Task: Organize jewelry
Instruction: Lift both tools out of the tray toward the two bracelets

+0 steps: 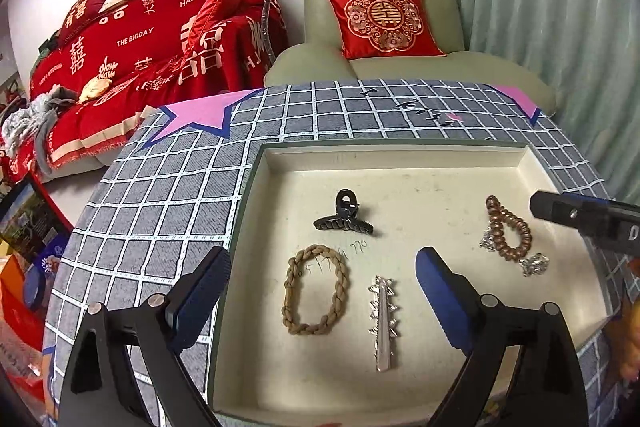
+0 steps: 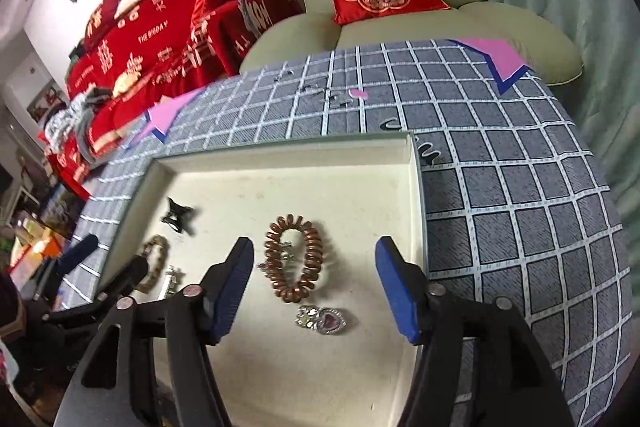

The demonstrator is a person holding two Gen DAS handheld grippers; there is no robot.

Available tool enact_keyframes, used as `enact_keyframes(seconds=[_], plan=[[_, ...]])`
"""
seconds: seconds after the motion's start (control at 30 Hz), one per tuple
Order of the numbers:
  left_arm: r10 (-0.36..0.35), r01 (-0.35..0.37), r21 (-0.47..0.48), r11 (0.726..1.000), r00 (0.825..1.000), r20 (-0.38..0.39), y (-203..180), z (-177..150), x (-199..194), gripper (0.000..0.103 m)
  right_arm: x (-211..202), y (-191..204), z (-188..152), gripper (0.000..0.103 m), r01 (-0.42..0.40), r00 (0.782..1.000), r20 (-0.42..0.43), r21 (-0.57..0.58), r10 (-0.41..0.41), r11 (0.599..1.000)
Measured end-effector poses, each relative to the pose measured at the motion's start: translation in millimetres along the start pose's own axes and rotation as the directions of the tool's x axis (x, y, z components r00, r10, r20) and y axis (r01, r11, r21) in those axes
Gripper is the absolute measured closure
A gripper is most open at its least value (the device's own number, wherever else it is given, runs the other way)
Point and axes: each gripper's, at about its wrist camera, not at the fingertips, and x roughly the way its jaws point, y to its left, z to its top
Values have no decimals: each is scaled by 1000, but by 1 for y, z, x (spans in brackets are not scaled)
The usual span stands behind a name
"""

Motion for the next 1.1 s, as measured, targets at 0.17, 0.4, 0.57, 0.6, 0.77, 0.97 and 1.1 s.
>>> enact_keyframes(seconds=[0.17, 0.4, 0.57, 0.6, 0.77, 0.97, 1.1], plan=[[3, -3, 3, 1000, 999, 53, 4, -6, -25, 0, -28, 3, -6, 21, -36, 999, 40, 9, 35, 999], [-27, 25, 34, 999, 997, 72, 4, -30, -66, 0, -69, 7, -27, 17, -101, 993, 68, 13, 100, 995], [-35, 32, 51, 998, 998, 60, 0, -56, -85, 0, -93, 10, -51, 17, -133, 989, 72, 5, 132, 991], [-33, 30, 54, 998, 998, 60, -1, -59, -86, 0, -99, 11, -58, 17, -135, 988, 74, 0, 135, 991], [-58, 56, 64, 996, 998, 32, -6, -79, -90, 0, -113, 12, -86, 17, -122, 991, 59, -8, 122, 992], [-72, 74, 59, 996, 997, -36, -9, -96, -78, 0, -112, 1, -117, 17, -80, 997, 10, 4, 80, 997], [-64, 67, 62, 996, 997, -54, -12, -104, -73, 0, -105, -8, -134, 17, -50, 998, -31, 11, 50, 999]])
